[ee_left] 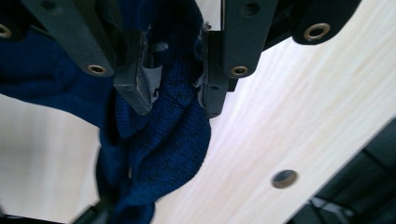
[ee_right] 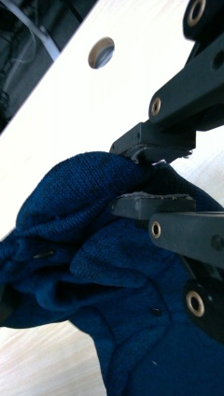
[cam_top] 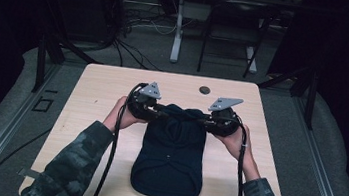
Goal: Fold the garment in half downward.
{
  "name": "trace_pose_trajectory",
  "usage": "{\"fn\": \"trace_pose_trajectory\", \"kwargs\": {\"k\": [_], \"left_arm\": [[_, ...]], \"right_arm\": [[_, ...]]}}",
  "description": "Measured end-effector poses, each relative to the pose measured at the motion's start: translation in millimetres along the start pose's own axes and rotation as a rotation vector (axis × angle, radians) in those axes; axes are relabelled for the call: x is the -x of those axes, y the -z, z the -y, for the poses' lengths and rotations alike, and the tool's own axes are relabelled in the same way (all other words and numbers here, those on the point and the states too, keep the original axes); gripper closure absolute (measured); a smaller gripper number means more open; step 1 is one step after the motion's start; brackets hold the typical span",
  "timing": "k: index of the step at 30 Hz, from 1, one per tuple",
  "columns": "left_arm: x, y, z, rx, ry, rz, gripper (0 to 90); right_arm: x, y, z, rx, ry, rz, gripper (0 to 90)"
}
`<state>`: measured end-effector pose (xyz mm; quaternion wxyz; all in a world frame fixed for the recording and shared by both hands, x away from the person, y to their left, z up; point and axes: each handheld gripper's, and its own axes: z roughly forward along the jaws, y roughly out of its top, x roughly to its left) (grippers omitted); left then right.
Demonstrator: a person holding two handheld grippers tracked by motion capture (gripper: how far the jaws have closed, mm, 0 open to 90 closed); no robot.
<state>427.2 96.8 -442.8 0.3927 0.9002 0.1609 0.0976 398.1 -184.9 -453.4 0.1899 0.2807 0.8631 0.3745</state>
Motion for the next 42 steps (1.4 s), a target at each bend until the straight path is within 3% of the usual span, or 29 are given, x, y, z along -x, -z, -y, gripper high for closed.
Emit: {"fn": "trace_pose_trajectory", "kwargs": {"k": [5, 8, 10, 13, 18, 20, 23, 26, 28, 30, 34, 38, 42], "left_arm": [[4.0, 0.1, 2.2, -0.011, -0.015, -0.016, 68.2], [3.5, 0.3, 2.6, 0.004, -0.007, -0.023, 68.7], [2.8, -1.2, 2.8, 0.004, -0.012, -0.014, 68.9], [1.7, -3.6, 2.9, 0.010, -0.013, -0.021, 68.8], [1.6, -1.9, 3.2, 0.010, -0.010, -0.016, 68.5], [0.8, -1.2, 4.0, 0.006, -0.004, 0.014, 67.1], [0.0, -6.4, 7.7, -0.020, 0.021, 0.036, 58.1], [3.3, -13.5, 12.4, -0.043, 0.004, 0.014, 62.3], [4.0, -15.1, 13.1, -0.035, 0.004, 0.001, 67.2], [4.5, -14.9, 11.2, -0.021, -0.004, -0.038, 69.4], [8.2, -14.1, 8.6, -0.011, -0.026, -0.080, 70.5], [15.1, -13.7, 9.0, -0.005, -0.060, -0.145, 70.4], [16.5, -13.9, 10.9, -0.003, -0.064, -0.154, 70.3]], "right_arm": [[-5.3, -1.1, 2.9, 0.008, 0.017, 0.017, 73.5], [-6.0, -0.7, 1.1, -0.007, 0.016, 0.005, 64.2], [-4.3, -2.3, -1.7, -0.028, 0.009, -0.028, 59.0], [-3.6, -4.5, -6.7, -0.060, 0.007, -0.041, 62.6], [-5.6, -3.5, -9.9, -0.063, 0.035, -0.018, 74.3], [-8.1, -1.1, -11.7, -0.047, 0.056, 0.008, 75.6], [-10.9, 2.0, -14.0, -0.001, 0.075, 0.027, 76.2], [-12.2, 2.2, -15.5, 0.023, 0.088, 0.047, 76.2], [-12.5, 0.9, -15.5, 0.017, 0.100, 0.057, 76.0], [-11.6, -0.3, -15.1, 0.012, 0.094, 0.059, 74.7], [-6.9, 0.4, -14.2, -0.033, 0.071, 0.012, 63.1], [-7.1, 1.1, -12.1, -0.044, 0.064, -0.016, 64.9], [-2.4, -3.1, -10.1, -0.049, 0.049, -0.019, 67.5]]}}
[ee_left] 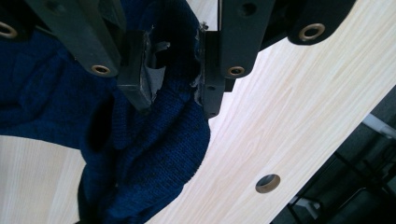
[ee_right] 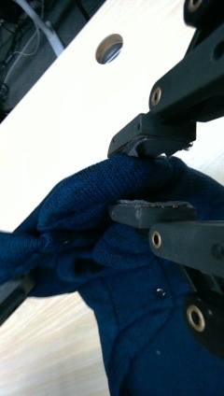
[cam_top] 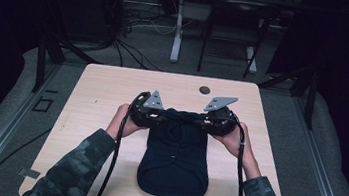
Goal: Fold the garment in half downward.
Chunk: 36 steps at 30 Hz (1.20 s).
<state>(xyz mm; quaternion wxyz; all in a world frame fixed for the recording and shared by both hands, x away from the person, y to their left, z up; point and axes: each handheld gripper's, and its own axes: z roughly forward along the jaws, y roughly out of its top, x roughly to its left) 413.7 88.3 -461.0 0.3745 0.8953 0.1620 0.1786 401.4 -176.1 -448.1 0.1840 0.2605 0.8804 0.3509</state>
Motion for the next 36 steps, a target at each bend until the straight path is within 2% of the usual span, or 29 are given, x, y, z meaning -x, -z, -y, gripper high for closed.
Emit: {"fn": "trace_pose_trajectory", "kwargs": {"k": [1, 4, 5, 6, 10, 13, 17, 22, 27, 31, 36], "left_arm": [[-0.3, 0.4, 0.2, 0.001, 0.001, -0.004, 70.3], [-0.9, 2.0, 0.7, 0.014, 0.001, -0.011, 70.0], [-0.8, 2.4, 0.8, 0.017, -0.002, -0.012, 69.9], [-0.2, 2.9, 0.8, 0.015, -0.004, -0.012, 69.8], [3.3, 5.1, 0.8, 0.019, -0.014, -0.021, 69.6], [3.7, 6.7, 1.5, 0.013, -0.015, -0.027, 68.7], [4.0, 5.6, 4.2, 0.015, -0.008, -0.028, 68.2], [5.5, 5.5, 5.1, -0.005, -0.019, -0.024, 65.5], [9.1, 2.1, 10.7, -0.019, -0.002, -0.014, 58.8], [12.6, 3.1, 12.9, -0.010, 0.000, -0.024, 59.9], [19.3, 7.7, 14.0, 0.000, -0.028, -0.042, 61.6]], "right_arm": [[1.1, -0.7, 0.4, 0.002, -0.007, -0.006, 65.9], [1.8, -2.6, 0.9, 0.003, -0.037, -0.022, 48.1], [1.8, -2.8, 1.0, -0.002, -0.042, -0.038, 46.6], [0.5, -3.1, 1.1, -0.001, -0.043, -0.035, 46.9], [-4.8, 0.6, 1.7, 0.000, -0.022, -0.014, 60.3], [-5.8, 5.8, 2.0, 0.024, -0.017, -0.017, 64.0], [-7.6, 7.0, 1.8, 0.026, -0.013, -0.011, 68.3], [-13.6, 6.3, 3.6, 0.023, 0.021, 0.012, 69.9], [-19.2, 5.7, 8.6, 0.025, 0.034, 0.017, 70.8], [-24.7, 6.5, 10.4, 0.021, 0.046, 0.017, 70.5], [-29.0, 9.7, 15.3, 0.031, 0.062, 0.040, 70.4]]}}
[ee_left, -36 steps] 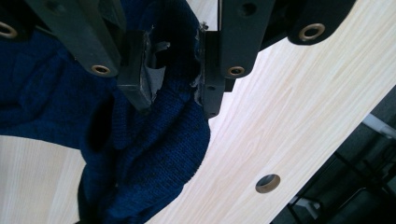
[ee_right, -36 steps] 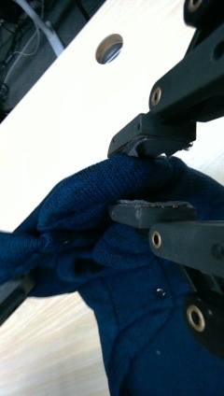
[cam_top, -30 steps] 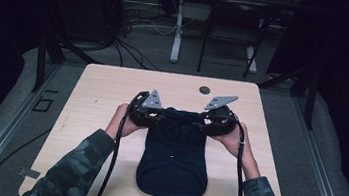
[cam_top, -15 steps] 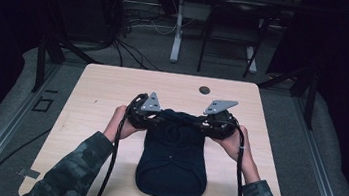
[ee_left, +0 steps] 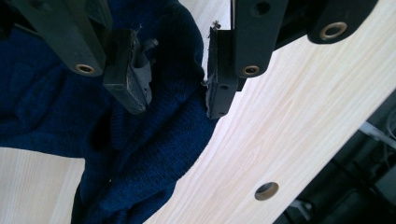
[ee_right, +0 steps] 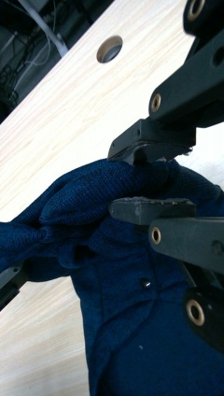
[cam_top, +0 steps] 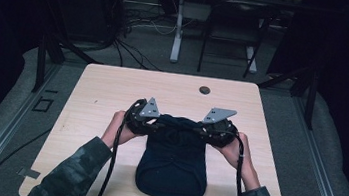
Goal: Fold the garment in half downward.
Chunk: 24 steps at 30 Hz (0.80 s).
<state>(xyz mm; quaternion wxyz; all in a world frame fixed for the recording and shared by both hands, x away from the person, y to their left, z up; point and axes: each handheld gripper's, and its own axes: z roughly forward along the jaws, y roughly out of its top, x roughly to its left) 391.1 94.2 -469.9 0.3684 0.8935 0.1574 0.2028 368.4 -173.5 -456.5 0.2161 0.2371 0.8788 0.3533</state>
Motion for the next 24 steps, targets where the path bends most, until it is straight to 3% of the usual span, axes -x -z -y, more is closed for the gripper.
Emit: {"fn": "trace_pose_trajectory", "kwargs": {"k": [6, 19, 24], "left_arm": [[7.5, 1.5, 2.4, 0.023, 0.035, 0.026, 52.7], [21.5, 6.3, 12.2, 0.017, -0.006, 0.005, 61.9], [25.3, 6.8, 17.3, 0.019, 0.004, 0.017, 62.3]], "right_arm": [[-9.5, 4.3, 8.4, 0.007, 0.026, 0.020, 70.2], [-26.3, 8.7, 19.1, 0.028, 0.067, 0.043, 70.3], [-34.4, 8.9, 23.2, 0.012, 0.075, 0.034, 69.5]]}}
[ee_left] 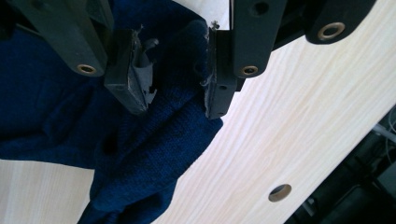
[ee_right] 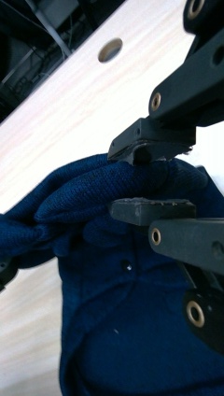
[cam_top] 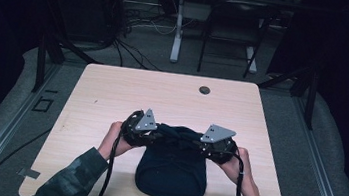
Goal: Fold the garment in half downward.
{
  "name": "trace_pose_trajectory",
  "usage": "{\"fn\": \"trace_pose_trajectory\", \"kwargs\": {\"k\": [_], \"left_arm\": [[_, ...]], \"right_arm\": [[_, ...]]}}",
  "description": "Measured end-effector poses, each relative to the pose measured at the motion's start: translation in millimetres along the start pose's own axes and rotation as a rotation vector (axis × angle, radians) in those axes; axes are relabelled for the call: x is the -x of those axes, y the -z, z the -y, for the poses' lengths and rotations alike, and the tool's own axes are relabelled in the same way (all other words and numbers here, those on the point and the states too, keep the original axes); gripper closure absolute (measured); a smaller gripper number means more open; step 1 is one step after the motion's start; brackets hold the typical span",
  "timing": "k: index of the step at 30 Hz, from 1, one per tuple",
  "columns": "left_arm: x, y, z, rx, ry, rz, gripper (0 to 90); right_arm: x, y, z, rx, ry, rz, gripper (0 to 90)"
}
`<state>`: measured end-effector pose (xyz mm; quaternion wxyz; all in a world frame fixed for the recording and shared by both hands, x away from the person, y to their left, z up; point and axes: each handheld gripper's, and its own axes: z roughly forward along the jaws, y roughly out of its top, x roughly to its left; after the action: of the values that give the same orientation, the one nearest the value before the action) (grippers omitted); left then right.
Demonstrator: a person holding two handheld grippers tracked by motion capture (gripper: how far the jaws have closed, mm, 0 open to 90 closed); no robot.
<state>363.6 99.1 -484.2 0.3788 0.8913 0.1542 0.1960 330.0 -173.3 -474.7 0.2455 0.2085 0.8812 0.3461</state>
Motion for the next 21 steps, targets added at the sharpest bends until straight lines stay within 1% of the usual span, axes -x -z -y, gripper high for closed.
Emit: {"fn": "trace_pose_trajectory", "kwargs": {"k": [4, 6, 11, 14, 18, 21], "left_arm": [[3.3, 0.9, 3.3, 0.011, 0.002, -0.004, 62.5], [6.1, 2.7, 5.6, 0.026, -0.006, -0.027, 62.5], [13.9, 3.0, 13.3, 0.036, -0.012, -0.031, 62.3], [21.1, 3.4, 16.7, 0.029, -0.032, -0.029, 61.4], [30.3, 3.8, 20.1, 0.023, -0.024, -0.012, 63.1], [37.1, 3.0, 23.6, 0.018, -0.030, -0.001, 63.9]], "right_arm": [[-4.5, 0.7, 0.9, -0.007, 0.002, -0.002, 69.4], [-7.6, 1.5, 1.8, -0.003, 0.008, -0.005, 69.5], [-15.3, 1.8, 6.0, -0.012, 0.031, -0.013, 69.6], [-19.4, 2.5, 9.2, -0.022, 0.038, -0.026, 69.4], [-23.2, 3.5, 15.1, -0.040, 0.045, -0.050, 70.2], [-26.5, 3.5, 21.6, -0.039, 0.028, -0.066, 70.6]]}}
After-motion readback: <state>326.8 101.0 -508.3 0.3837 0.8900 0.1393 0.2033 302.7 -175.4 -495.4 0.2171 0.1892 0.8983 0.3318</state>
